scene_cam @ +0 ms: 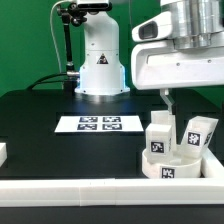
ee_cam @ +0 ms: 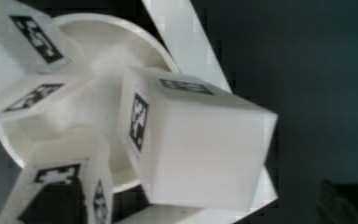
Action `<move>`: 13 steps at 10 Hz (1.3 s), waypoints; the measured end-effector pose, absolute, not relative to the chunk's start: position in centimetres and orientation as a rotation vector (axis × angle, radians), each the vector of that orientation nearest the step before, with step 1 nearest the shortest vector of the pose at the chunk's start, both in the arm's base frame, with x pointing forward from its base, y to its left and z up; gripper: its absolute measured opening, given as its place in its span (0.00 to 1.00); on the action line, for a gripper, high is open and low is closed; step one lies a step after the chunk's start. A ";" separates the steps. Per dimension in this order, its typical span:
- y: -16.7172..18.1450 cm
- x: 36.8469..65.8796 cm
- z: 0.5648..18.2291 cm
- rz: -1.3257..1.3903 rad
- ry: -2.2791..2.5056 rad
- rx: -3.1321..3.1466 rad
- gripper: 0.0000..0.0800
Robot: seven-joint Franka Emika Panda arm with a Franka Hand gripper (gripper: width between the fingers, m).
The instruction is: Assemble stool
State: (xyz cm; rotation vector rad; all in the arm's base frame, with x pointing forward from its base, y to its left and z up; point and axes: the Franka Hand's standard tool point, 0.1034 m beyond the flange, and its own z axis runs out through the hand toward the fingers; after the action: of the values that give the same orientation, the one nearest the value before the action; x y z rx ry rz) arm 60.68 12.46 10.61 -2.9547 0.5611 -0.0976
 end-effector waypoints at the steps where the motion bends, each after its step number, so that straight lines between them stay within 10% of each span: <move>1: 12.9 60.6 10.6 -0.100 0.468 -2.971 0.81; 13: 11.8 60.5 10.0 -0.185 -0.832 -3.016 0.81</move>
Offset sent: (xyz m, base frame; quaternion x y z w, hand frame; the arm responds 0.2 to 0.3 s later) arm 0.0000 0.0000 0.0000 0.0000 0.0000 -0.1938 0.9810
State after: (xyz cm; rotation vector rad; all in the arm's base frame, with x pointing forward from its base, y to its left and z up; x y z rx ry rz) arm 60.47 11.84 9.98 -3.0163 -0.8317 -0.1850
